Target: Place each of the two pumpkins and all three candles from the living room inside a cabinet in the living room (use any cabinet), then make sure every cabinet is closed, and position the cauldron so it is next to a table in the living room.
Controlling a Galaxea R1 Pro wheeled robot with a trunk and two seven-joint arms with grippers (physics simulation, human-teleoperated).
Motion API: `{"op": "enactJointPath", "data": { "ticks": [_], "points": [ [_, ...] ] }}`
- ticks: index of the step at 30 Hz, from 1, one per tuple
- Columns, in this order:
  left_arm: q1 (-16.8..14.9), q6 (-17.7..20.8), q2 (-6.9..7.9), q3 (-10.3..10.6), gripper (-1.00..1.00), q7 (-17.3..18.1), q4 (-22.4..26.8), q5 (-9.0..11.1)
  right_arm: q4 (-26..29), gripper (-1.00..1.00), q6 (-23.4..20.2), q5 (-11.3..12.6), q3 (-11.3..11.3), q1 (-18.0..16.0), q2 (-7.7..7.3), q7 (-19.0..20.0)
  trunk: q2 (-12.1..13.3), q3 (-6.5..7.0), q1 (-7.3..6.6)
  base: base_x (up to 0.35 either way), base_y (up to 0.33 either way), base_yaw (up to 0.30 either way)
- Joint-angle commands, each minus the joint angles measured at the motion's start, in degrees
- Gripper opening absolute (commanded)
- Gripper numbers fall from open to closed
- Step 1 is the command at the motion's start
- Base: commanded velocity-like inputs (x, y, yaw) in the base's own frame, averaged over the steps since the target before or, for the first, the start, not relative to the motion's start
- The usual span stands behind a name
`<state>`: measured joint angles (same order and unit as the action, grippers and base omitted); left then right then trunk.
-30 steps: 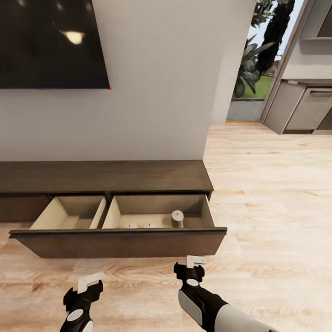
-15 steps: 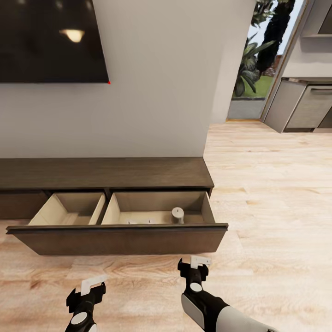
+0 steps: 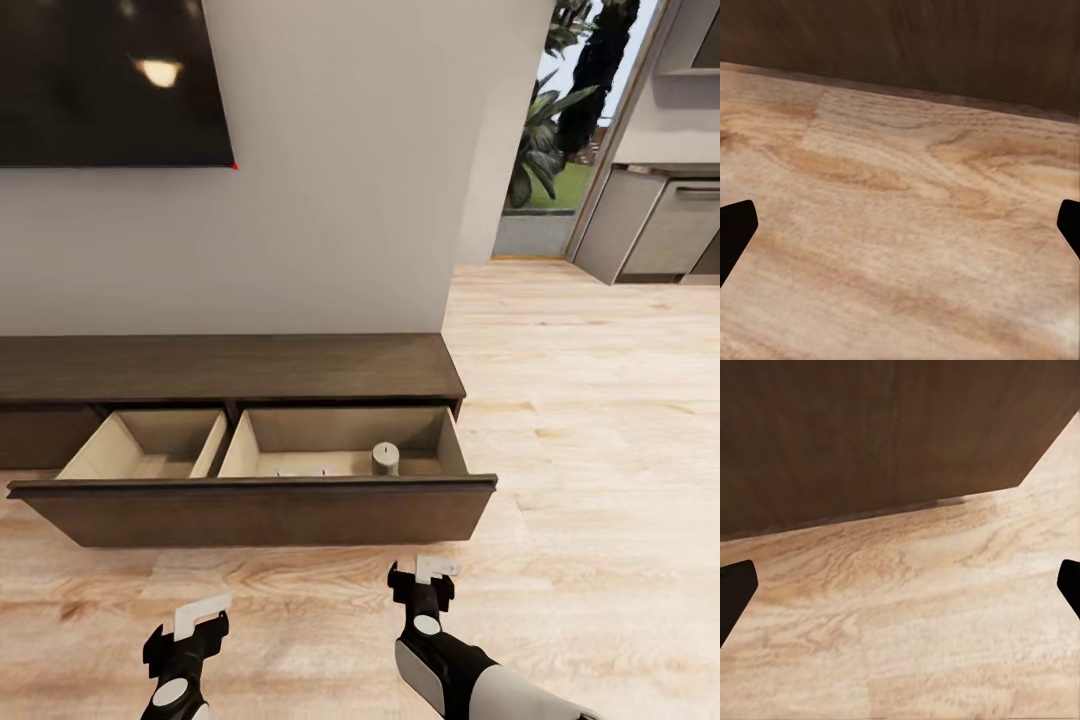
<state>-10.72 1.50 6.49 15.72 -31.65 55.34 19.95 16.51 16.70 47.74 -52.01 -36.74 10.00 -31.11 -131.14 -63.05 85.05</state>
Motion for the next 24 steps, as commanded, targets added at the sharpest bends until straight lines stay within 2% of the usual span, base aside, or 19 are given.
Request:
{"op": "enactJointPath", "data": {
  "ticks": [1,6,10,15,19,22,24],
  "points": [
    [0.00,-0.15,0.00,0.01,1.00,-0.02,-0.02,-0.01,-0.06,1.00,0.03,-0.01,0.02,0.00,0.00,0.00,-0.42,-0.18,0.23,0.000,0.000,0.000],
    [0.00,-0.43,0.00,-0.04,1.00,-0.07,-0.06,-0.05,-0.18,1.00,0.68,-0.02,0.04,0.00,0.00,0.00,-2.42,-1.08,1.32,0.000,0.000,0.000],
    [0.00,-0.52,-0.08,-0.07,1.00,-0.08,-0.06,-0.14,-1.36,1.00,4.26,-0.02,-0.36,0.00,0.00,0.46,-4.03,-1.80,2.20,0.000,0.000,0.000],
    [0.00,-0.53,-0.23,-0.08,1.00,-0.08,-0.06,-0.18,-2.85,1.00,5.61,0.08,-1.69,-0.07,0.00,6.45,-6.03,-2.70,3.30,0.000,0.000,0.000],
    [0.00,-0.63,-0.25,-0.08,1.00,-0.08,0.22,-0.18,-3.04,1.00,5.80,0.05,-1.85,-0.09,-0.07,8.07,-7.64,-3.42,4.18,0.000,0.000,0.000],
    [0.00,-2.68,-0.30,-0.06,1.00,-0.08,0.56,-0.20,-3.06,1.00,7.98,0.06,-1.80,-0.09,-1.12,8.41,-8.84,-3.95,4.84,0.000,0.000,0.000],
    [0.00,-5.10,-0.31,-0.03,1.00,-0.08,0.65,-0.33,-3.11,1.00,11.03,0.05,-1.83,-0.09,-1.58,8.99,-9.64,-4.31,5.28,0.000,0.000,0.000]
  ]
}}
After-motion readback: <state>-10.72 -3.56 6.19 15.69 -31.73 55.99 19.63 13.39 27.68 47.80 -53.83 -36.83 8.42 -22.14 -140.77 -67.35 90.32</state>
